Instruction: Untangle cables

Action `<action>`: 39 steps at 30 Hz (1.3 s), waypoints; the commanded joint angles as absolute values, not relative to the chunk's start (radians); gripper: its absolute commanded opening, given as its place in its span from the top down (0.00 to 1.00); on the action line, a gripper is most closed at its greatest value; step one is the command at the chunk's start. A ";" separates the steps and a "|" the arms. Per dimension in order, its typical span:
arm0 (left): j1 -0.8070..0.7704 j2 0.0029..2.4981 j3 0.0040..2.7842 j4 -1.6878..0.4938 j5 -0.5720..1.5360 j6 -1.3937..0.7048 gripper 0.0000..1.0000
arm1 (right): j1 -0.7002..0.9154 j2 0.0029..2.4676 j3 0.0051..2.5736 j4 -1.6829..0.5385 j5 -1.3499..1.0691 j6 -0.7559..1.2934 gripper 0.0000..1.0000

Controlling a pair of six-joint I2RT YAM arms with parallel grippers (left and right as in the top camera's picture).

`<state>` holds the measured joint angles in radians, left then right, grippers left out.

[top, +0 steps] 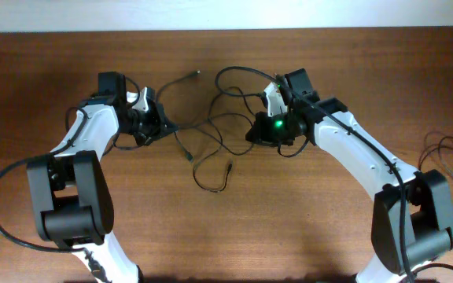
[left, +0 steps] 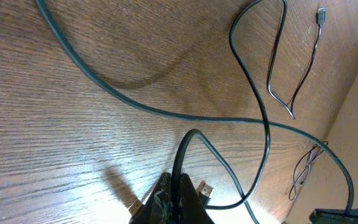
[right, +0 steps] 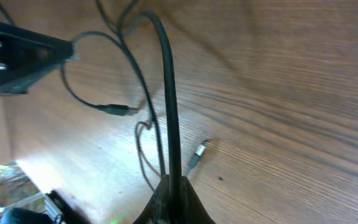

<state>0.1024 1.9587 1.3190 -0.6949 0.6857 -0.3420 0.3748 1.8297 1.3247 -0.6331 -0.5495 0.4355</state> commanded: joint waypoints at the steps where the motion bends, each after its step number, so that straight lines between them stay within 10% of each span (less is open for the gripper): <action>1: 0.105 1.969 1.316 -0.693 0.664 -0.355 1.00 | 0.392 1.843 1.324 -0.683 -0.415 0.415 0.96; 19: 0.105 1.969 1.316 -0.693 0.657 -0.355 1.00 | 0.642 1.985 1.247 -0.603 -0.227 0.427 0.96; 27: 0.105 1.969 1.316 -0.693 0.657 -0.355 1.00 | 0.672 1.939 1.524 -0.891 -0.250 0.422 0.34; 39: 0.105 1.969 1.316 -0.693 0.657 -0.355 1.00 | 0.699 2.012 1.541 -0.931 0.021 0.483 0.23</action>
<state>0.1024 1.9587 1.3190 -0.6949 0.6609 -0.3454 0.7105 2.0087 1.5127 -0.8402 -0.1608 0.4282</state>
